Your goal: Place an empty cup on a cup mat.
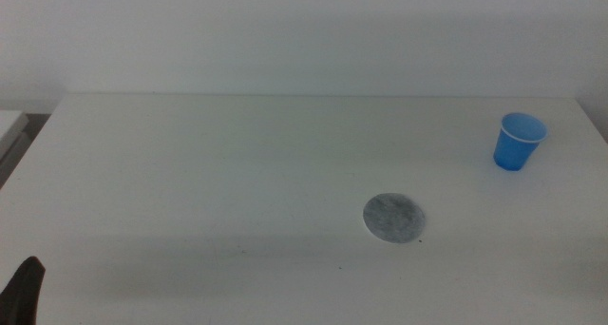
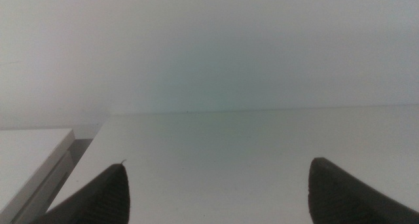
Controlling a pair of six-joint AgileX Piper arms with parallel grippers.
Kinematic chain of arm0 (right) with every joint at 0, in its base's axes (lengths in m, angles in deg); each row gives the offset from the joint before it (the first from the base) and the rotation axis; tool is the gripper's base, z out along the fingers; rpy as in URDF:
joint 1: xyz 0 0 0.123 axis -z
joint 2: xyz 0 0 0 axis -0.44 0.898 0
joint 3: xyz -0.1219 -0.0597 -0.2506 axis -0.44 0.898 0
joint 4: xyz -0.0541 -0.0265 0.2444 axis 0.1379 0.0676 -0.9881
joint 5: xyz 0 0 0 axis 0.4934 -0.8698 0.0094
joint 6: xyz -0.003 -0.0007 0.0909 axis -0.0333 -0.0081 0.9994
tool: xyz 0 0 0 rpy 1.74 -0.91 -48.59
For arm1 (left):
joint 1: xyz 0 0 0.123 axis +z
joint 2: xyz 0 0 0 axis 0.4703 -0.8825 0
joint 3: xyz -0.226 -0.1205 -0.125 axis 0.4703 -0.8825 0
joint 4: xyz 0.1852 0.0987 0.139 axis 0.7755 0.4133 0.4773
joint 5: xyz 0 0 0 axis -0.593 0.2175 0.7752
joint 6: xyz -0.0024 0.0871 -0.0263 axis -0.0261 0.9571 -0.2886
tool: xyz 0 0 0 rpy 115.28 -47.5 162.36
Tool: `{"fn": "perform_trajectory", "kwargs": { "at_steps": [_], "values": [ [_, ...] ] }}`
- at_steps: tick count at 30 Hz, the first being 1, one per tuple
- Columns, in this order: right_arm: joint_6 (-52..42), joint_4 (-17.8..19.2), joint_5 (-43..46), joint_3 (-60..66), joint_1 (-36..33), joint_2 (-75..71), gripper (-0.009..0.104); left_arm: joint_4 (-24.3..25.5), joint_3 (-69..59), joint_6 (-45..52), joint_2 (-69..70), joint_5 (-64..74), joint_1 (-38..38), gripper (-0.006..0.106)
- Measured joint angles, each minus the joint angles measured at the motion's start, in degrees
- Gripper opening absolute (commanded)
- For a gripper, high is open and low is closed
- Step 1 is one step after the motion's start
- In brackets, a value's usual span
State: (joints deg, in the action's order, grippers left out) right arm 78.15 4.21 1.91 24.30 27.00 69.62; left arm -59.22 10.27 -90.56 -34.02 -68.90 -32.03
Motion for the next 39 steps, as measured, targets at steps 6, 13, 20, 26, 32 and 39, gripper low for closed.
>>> {"fn": "perform_trajectory", "kwargs": {
  "at_steps": [6, 13, 20, 26, 32, 39],
  "values": [
    [1.8, 1.1, 0.0, 0.0, 0.0, 0.0, 0.093, 0.0, 0.0, 0.0, 0.0, 0.0, 0.0, 0.094],
    [3.6, 1.4, -9.6, -12.0, 0.0, 7.1, 0.093, 0.0, 0.0, 0.0, 0.0, 0.0, 0.0, 0.094],
    [3.7, -3.3, -37.0, -40.0, 0.0, 33.5, 0.093, 0.0, 0.0, 0.0, 0.0, 0.0, 0.0, 0.094],
    [3.7, -8.6, -45.9, -52.6, 0.0, 47.6, 0.093, 0.0, 0.0, 0.0, 0.0, 0.0, 0.0, 0.094],
    [3.6, -13.9, -40.8, -54.3, 0.0, 55.0, 0.093, 0.0, 0.0, 0.0, 0.0, 0.0, 0.0, 0.094],
    [4.8, -12.8, -40.8, -57.4, 0.0, 64.4, 0.093, 0.0, 0.0, 0.0, 0.0, 0.0, 0.0, 0.094]
  ]
}}
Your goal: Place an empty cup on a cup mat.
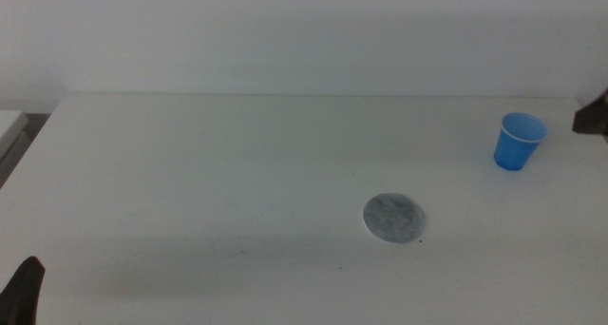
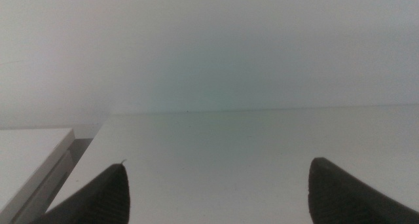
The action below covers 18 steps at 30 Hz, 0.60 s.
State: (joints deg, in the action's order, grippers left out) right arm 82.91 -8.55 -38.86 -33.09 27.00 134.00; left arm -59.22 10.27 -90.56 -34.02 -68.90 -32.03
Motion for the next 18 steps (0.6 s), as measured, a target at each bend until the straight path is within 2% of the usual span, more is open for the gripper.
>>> {"fn": "perform_trajectory", "kwargs": {
  "at_steps": [7, 14, 18],
  "values": [
    [4.9, 7.1, -2.0, -12.3, 0.2, 15.3, 0.087, 0.0, 0.0, 0.0, 0.0, 0.0, 0.0, 0.094],
    [5.5, 8.9, -7.7, -28.8, 2.3, 31.5, 0.079, 0.0, 0.0, 0.0, 0.0, 0.0, 0.0, 0.094],
    [5.5, 8.9, -8.5, -35.2, 3.3, 39.2, 0.079, 0.0, 0.0, 0.0, 0.0, 0.0, 0.0, 0.094]
  ]
}}
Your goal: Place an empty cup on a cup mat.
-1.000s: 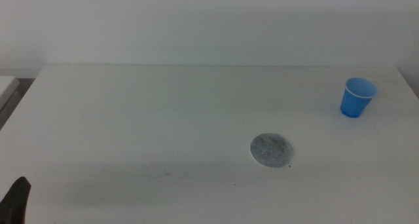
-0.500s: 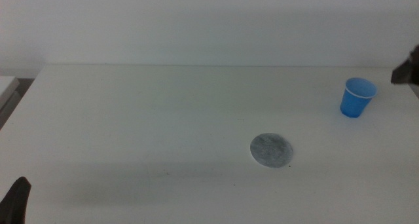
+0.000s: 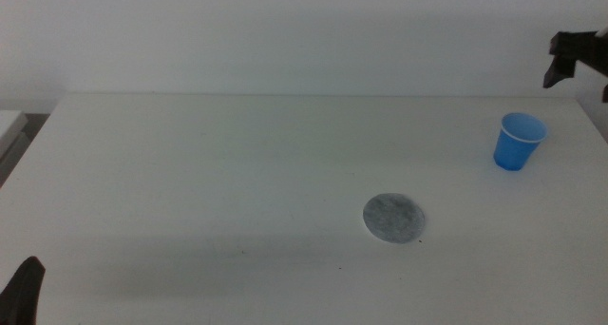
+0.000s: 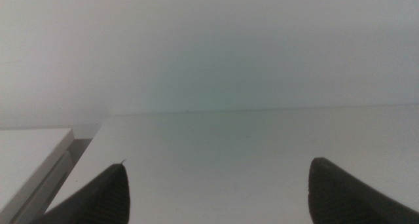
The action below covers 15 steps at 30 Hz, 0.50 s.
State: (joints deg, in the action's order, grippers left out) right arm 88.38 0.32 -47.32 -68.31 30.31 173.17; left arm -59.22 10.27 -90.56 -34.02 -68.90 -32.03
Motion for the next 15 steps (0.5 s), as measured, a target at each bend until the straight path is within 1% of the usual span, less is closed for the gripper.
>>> {"fn": "perform_trajectory", "kwargs": {
  "at_steps": [5, 9, 12, 15],
  "values": [
    [0.0, -0.1, -0.4, -4.8, 0.8, 8.1, 0.079, 0.0, 0.0, 0.0, 0.0, 0.0, 0.0, 0.094],
    [0.1, -0.1, -0.5, -6.0, 1.8, 12.9, 0.078, 0.0, 0.0, 0.0, 0.0, 0.0, 0.0, 0.094],
    [0.1, -0.1, -0.4, -6.3, 2.1, 15.7, 0.073, 0.0, 0.0, 0.0, 0.0, 0.0, 0.0, 0.094],
    [0.1, -0.1, 0.7, -6.3, 2.2, 18.2, 0.064, 0.0, 0.0, 0.0, 0.0, 0.0, 0.0, 0.094]
  ]
}}
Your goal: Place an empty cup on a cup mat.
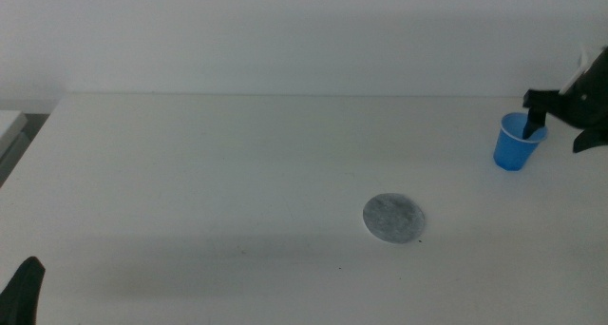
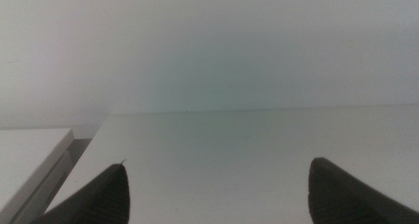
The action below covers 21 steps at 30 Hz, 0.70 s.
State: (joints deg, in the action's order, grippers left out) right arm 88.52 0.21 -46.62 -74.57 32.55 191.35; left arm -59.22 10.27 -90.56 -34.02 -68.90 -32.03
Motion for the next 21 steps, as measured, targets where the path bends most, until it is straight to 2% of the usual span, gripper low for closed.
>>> {"fn": "perform_trajectory", "kwargs": {
  "at_steps": [3, 4, 6, 7, 8, 14, 21],
  "values": [
    [-0.1, 0.0, 1.9, 0.0, 0.0, 2.1, 0.053, 0.0, 0.0, 0.0, 0.0, 0.0, 0.0, 0.094],
    [-0.1, 0.0, 2.7, 0.0, 0.0, 2.6, 0.045, 0.0, 0.0, 0.0, 0.0, 0.0, 0.0, 0.094],
    [-0.3, 0.0, 4.3, 0.0, 0.0, 3.1, 0.021, 0.0, 0.0, 0.0, 0.0, 0.0, 0.0, 0.094],
    [-0.4, 0.0, 5.2, 0.0, 0.0, 3.3, 0.003, 0.0, 0.0, 0.0, 0.0, 0.0, 0.0, 0.094],
    [-0.6, 0.0, 5.7, 0.0, 0.0, 3.3, -0.002, 0.0, 0.0, 0.0, 0.0, 0.0, 0.0, 0.094],
    [-2.3, -1.0, 4.4, 0.0, -0.6, -0.8, -0.002, 0.0, 0.0, 0.0, 0.0, 0.0, 0.0, 0.094],
    [-3.6, -1.5, -2.7, -0.2, -6.1, -10.7, -0.002, 0.0, 0.0, 0.0, 0.0, 0.0, 0.0, 0.094]
  ]
}}
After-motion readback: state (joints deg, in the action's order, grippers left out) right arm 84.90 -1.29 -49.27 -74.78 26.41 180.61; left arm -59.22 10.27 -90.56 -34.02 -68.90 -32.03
